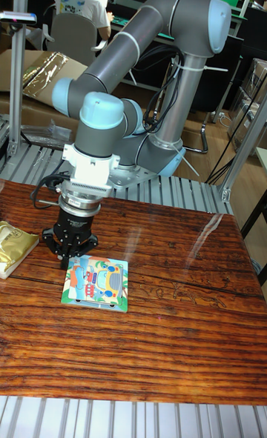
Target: Assemble one piece of a puzzle
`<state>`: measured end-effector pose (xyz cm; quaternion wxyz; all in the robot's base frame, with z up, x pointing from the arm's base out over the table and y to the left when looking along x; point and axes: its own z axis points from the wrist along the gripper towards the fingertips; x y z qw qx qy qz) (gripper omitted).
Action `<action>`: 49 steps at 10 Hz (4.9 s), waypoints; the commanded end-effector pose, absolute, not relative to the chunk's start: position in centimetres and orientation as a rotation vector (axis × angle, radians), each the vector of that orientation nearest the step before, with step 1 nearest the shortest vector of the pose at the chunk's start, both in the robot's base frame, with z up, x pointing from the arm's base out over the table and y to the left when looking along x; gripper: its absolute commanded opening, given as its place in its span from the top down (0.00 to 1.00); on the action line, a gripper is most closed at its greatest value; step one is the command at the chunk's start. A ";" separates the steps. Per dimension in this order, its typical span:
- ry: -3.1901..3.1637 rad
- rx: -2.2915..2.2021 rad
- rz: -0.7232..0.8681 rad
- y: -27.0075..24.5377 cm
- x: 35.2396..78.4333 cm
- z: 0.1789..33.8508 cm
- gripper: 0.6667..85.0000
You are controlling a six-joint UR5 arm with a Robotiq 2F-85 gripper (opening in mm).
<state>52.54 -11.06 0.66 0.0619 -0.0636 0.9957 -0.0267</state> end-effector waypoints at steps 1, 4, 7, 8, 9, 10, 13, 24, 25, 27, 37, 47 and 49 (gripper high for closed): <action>3.005 -0.160 -0.051 -10.8 52.6 0.5 0.99; 3.001 -0.141 -0.068 -10.5 52.7 0.3 0.99; 2.998 -0.134 -0.072 -10.4 52.9 0.2 0.99; 2.998 -0.134 -0.072 -10.4 52.9 0.2 0.99; 2.997 -0.134 -0.068 -10.4 52.9 0.3 0.99; 2.997 -0.131 -0.065 -10.4 52.9 0.3 0.99; 2.997 -0.185 -0.083 -11.5 52.7 0.6 0.99; 2.999 -0.150 -0.098 -10.5 53.0 0.7 0.99; 2.999 -0.145 -0.100 -10.5 53.1 0.6 0.99; 2.997 -0.134 -0.104 -10.3 53.2 0.5 0.99; 2.998 -0.117 -0.096 -10.0 53.0 0.5 0.99; 2.997 -0.111 -0.103 -9.8 53.2 0.5 0.99; 2.997 -0.108 -0.098 -9.7 53.1 0.5 0.99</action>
